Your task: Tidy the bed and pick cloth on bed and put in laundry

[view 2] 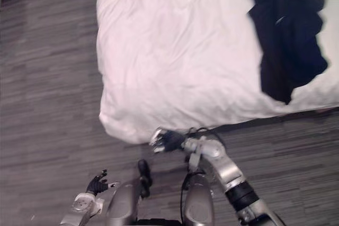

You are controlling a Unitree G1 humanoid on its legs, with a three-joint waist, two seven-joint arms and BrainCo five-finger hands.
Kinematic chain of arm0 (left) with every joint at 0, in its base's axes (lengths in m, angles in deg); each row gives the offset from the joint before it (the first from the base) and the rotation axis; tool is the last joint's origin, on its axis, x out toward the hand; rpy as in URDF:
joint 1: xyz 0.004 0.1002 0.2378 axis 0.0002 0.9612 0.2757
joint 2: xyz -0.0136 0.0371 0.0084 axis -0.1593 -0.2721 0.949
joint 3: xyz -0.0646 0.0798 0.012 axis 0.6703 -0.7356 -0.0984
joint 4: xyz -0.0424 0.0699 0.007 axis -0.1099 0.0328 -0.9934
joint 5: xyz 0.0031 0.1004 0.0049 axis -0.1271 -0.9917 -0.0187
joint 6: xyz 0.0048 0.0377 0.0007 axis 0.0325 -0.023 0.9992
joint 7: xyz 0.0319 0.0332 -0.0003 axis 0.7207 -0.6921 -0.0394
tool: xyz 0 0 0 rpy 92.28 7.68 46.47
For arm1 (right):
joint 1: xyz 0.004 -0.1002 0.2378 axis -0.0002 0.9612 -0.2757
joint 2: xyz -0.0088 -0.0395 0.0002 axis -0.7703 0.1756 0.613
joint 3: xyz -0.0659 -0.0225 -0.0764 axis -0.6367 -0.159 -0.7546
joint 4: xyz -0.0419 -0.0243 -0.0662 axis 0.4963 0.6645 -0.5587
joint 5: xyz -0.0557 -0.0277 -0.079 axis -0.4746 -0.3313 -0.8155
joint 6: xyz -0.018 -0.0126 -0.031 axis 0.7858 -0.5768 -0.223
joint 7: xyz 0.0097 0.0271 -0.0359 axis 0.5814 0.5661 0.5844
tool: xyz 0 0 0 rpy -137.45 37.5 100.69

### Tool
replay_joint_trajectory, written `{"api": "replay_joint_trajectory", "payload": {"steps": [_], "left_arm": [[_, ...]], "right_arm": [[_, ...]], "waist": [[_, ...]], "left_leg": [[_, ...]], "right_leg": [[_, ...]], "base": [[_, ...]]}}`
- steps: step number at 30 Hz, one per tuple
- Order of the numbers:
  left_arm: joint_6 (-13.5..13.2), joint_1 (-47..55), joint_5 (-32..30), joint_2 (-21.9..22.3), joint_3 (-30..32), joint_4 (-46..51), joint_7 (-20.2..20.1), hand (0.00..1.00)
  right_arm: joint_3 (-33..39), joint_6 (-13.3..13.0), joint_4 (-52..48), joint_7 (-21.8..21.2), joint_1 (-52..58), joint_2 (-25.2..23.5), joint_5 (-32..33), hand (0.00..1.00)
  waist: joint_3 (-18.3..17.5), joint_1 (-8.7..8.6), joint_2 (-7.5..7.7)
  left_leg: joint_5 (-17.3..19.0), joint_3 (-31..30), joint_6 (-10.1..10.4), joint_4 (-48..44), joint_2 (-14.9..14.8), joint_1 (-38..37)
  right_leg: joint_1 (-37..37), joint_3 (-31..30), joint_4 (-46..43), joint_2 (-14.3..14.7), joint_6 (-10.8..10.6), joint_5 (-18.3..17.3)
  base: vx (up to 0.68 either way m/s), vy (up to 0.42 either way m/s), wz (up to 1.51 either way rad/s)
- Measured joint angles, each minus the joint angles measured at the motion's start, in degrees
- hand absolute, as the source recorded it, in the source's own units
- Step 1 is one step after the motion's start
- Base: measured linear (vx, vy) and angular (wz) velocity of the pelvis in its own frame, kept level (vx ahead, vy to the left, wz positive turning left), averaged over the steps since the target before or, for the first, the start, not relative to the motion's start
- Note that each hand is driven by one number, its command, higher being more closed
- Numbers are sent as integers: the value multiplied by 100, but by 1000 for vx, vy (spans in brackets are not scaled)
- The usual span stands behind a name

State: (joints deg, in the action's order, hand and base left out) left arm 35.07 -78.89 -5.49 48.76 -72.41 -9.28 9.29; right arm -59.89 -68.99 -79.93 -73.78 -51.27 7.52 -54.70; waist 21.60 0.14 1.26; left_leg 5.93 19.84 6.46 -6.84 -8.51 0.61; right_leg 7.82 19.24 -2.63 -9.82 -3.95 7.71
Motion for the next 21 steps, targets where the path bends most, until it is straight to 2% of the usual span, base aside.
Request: {"api": "replay_joint_trajectory", "payload": {"steps": [2, 3, 4, 7, 8, 10, 11, 12, 14, 15, 17, 18, 21], "left_arm": [[42, -7, -10, 20, -8, -63, -8, 0], [47, -28, -23, 34, -26, -76, -14, 0], [27, -35, -31, 37, -44, -78, -16, 0], [-116, -240, 6, 171, -124, -188, -13, 0], [-233, -404, 28, 231, -247, -173, -1, 0], [-367, -601, 122, 248, -406, -179, 21, 0], [-403, -635, 131, 246, -427, -183, 30, 0], [-457, -679, 180, 239, -474, -192, 40, 0], [-474, -669, 235, 253, -530, -204, 37, 0], [-548, -684, 235, 254, -566, -165, 32, 0], [-612, -728, 240, 249, -555, -59, 23, 0], [-636, -740, 329, 238, -528, 29, 0, 0], [-423, -740, 764, 242, -307, 129, -137, 0]], "right_arm": [[574, -12, 86, 309, -177, -185, 132, 100], [1042, -65, 223, 587, -401, -307, 164, 100], [1171, -79, 317, 724, -524, -316, 159, 100], [1595, -90, 1141, 1382, -1321, -97, 126, 100], [1688, -121, 1696, 1696, -1650, 62, 84, 100], [1720, -153, 2846, 2196, -2038, 249, 21, 100], [1735, -157, 3145, 2359, -2111, 277, 3, 100], [1772, -301, 3574, 2586, -2109, 336, -47, 100], [1786, -401, 3801, 2779, -1996, 364, -72, 100], [1853, -379, 4031, 3042, -1819, 439, -86, 0], [2317, -270, 4477, 3429, -1453, 484, -84, 0], [2750, -214, 4659, 3738, -872, 455, -77, 0], [3175, -216, 4775, 3968, 278, 201, -70, 0]], "waist": [[-86, 17, 69], [-76, -1, 52], [-74, -5, 42], [195, -19, -251], [313, -25, -438], [418, -11, -666], [448, -7, -707], [546, -1, -759], [604, -33, -775], [604, -71, -775], [606, -68, -778], [608, -71, -774], [661, -166, -694]], "left_leg": [[10, 32, -10, -36, 20, -105], [85, 54, -32, -173, 27, -91], [143, 86, -43, -280, 24, -41], [515, 152, -155, -1106, 5, 427], [652, 159, -199, -1388, 13, 733], [767, 178, -251, -1621, 33, 1164], [774, 190, -264, -1645, 34, 1249], [773, 285, -271, -1629, 45, 1353], [768, 349, -277, -1630, 12, 1344], [761, 368, -289, -1630, -4, 1343], [753, 387, -273, -1632, -27, 1344], [765, 408, -221, -1651, -71, 1323], [831, 475, -142, -1662, -186, 1134]], "right_leg": [[-72, -89, -22, -18, 0, -6], [-65, -129, -109, -60, -17, -31], [-12, -150, -187, -91, -37, -69], [549, -403, -992, -305, -97, -321], [867, -473, -1213, -380, -114, -339], [1306, -603, -1319, -439, -189, -309], [1386, -620, -1304, -439, -217, -290], [1547, -704, -1264, -431, -202, -249], [1553, -757, -1156, -367, -186, -180], [1551, -776, -1107, -338, -150, -122], [1551, -797, -1085, -309, -156, -86], [1519, -813, -1045, -265, -152, -83], [1332, -848, -941, -144, -139, -103]], "base": [[48, 49, -14], [-31, 66, -6], [-54, 70, -12], [-158, 88, -17], [-221, 75, -9], [-218, 51, -13], [-152, 16, -20], [-84, -7, -28], [-45, -17, -27], [-4, -18, -13], [26, -13, -8], [80, -4, -11], [101, 5, -18]]}}
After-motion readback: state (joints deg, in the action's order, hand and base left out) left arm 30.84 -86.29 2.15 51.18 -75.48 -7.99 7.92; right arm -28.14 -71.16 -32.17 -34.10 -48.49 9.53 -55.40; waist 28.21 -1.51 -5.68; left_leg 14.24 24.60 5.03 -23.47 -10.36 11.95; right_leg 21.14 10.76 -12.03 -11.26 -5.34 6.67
